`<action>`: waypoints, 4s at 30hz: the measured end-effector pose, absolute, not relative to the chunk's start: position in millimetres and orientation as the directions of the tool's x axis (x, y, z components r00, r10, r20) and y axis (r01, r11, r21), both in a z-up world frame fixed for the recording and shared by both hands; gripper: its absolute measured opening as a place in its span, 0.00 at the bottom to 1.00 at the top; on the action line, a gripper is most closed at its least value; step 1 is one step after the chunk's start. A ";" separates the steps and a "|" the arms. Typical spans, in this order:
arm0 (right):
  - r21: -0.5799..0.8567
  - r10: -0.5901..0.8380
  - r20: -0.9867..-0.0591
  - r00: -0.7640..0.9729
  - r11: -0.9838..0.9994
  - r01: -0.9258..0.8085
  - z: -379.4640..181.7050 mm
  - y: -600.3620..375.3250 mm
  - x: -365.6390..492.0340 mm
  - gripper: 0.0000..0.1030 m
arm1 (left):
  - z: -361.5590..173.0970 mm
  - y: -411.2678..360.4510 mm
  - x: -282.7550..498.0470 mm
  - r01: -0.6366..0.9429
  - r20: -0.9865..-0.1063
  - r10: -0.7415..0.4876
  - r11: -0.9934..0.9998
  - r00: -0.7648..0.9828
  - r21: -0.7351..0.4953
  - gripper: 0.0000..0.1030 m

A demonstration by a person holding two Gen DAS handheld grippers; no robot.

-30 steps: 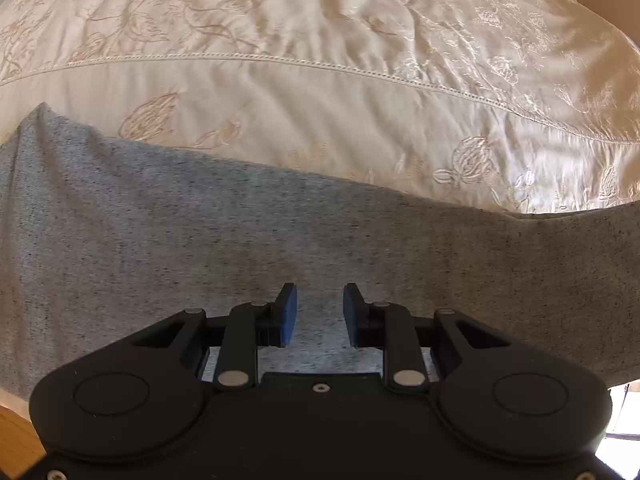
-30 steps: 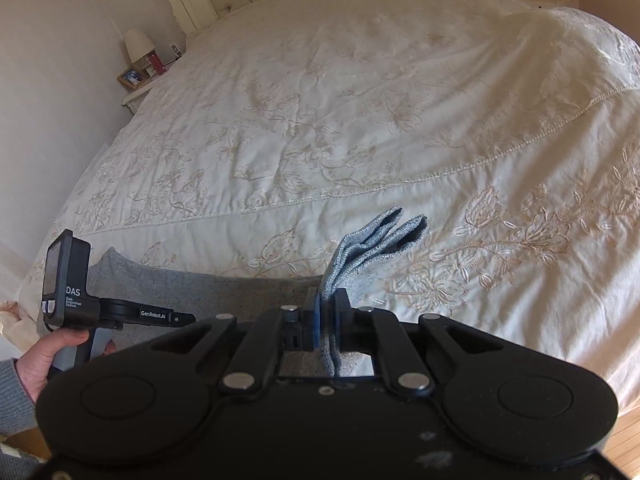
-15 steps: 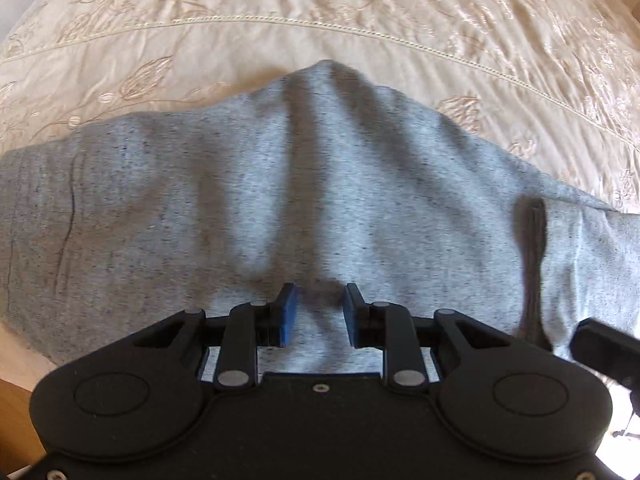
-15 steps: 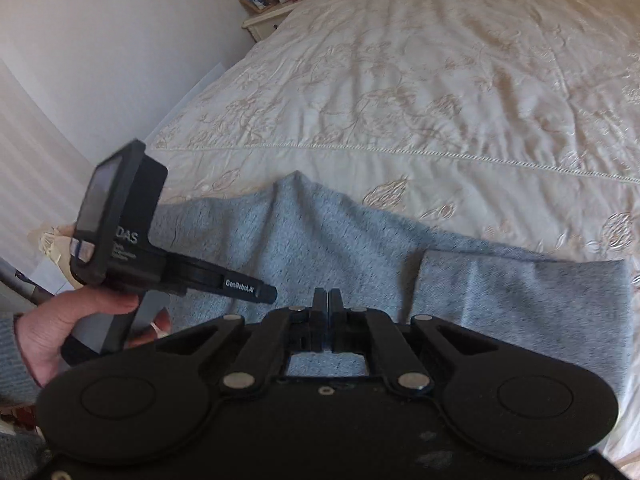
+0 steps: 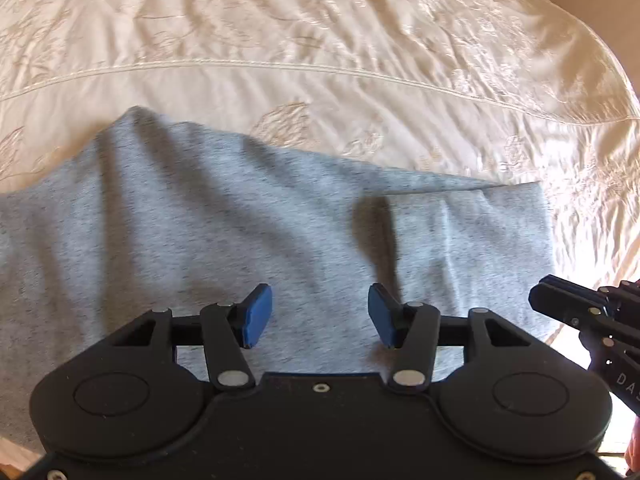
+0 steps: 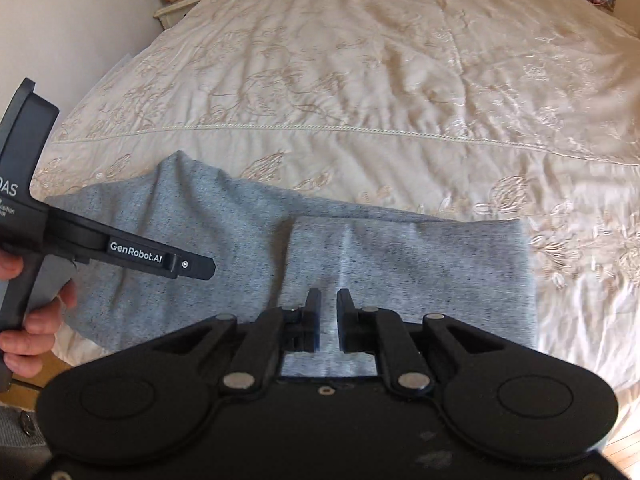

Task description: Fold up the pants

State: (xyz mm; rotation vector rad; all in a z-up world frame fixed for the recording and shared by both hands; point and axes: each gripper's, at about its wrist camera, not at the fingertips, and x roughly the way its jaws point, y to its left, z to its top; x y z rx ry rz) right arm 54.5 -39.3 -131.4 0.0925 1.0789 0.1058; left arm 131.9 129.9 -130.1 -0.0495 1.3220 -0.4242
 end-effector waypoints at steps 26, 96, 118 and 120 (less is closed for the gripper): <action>0.204 0.190 -0.879 0.437 0.979 -0.016 -158.7 -136.5 45.8 0.11 | -107.4 80.7 104.3 0.249 -0.951 -0.225 0.953 0.211 -0.170 0.23; 0.041 0.069 -0.937 0.342 0.995 -0.088 -209.4 150.9 49.2 0.21 | -121.0 434.8 49.4 -0.194 -0.879 -0.059 0.966 0.473 -0.169 0.28; 0.338 0.355 -0.867 0.349 0.935 -0.109 -203.2 57.4 58.3 0.19 | 6.5 246.4 29.5 0.121 -0.650 -0.062 0.992 0.757 0.045 0.22; 0.357 0.369 -0.852 0.371 0.928 -0.105 -194.3 35.6 59.7 0.20 | 10.7 207.9 28.8 0.192 -0.632 -0.111 0.980 0.767 0.060 0.22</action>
